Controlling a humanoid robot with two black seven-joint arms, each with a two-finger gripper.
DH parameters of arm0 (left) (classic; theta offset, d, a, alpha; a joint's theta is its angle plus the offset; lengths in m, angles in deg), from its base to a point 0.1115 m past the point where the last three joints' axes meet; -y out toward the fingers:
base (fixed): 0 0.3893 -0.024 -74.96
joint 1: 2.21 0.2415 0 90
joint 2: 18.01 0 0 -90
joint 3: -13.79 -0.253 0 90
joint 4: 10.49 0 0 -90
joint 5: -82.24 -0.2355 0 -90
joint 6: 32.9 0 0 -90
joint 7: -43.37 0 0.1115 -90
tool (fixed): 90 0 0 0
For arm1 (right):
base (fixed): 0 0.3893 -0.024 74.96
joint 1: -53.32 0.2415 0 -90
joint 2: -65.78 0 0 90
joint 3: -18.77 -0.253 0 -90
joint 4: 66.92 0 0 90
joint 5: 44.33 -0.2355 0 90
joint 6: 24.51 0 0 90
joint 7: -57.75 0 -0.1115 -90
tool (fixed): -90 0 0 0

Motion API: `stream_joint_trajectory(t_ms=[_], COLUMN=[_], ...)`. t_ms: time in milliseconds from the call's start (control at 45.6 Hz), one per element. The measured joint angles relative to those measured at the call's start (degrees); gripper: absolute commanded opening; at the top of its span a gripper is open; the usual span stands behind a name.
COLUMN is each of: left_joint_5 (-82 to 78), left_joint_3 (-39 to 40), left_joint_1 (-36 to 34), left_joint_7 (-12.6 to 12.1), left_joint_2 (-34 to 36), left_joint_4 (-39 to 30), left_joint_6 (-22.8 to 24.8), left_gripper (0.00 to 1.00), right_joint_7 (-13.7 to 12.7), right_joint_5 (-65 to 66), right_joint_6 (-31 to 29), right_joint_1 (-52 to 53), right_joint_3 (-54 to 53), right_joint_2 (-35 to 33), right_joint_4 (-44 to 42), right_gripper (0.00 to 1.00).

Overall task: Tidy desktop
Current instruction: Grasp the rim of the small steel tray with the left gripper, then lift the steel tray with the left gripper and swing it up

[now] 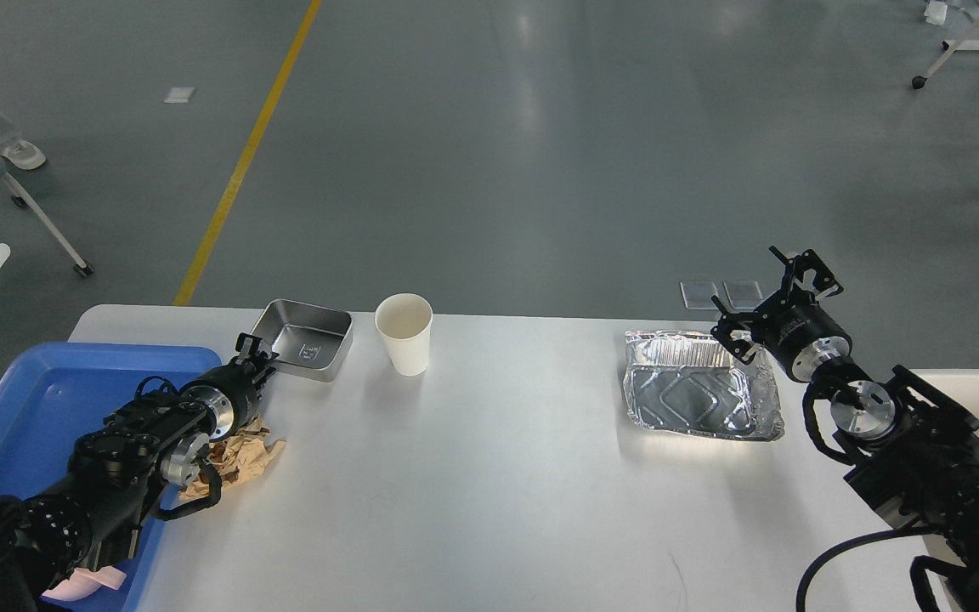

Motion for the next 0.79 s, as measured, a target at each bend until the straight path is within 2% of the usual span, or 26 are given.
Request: stream_joint_trajectory(t_ms=[789], left_joint_5=[-0.14], left_joint_3=[-0.42], left_joint_1=[0.01], left_joint_7=[-0.05], left_joint_2=[0.4], left_joint_4=[-0.04], left_joint_6=[3.26], left_gripper=[0.0], right_joint_7=[0.0], right_joint_5=[0.72], right_joint_6=[0.18], right_joint_1=[0.09], right_joint_3=[0.0], right_joint_2=[-0.63], right_joint_4=[-0.05], right_gripper=[1.0])
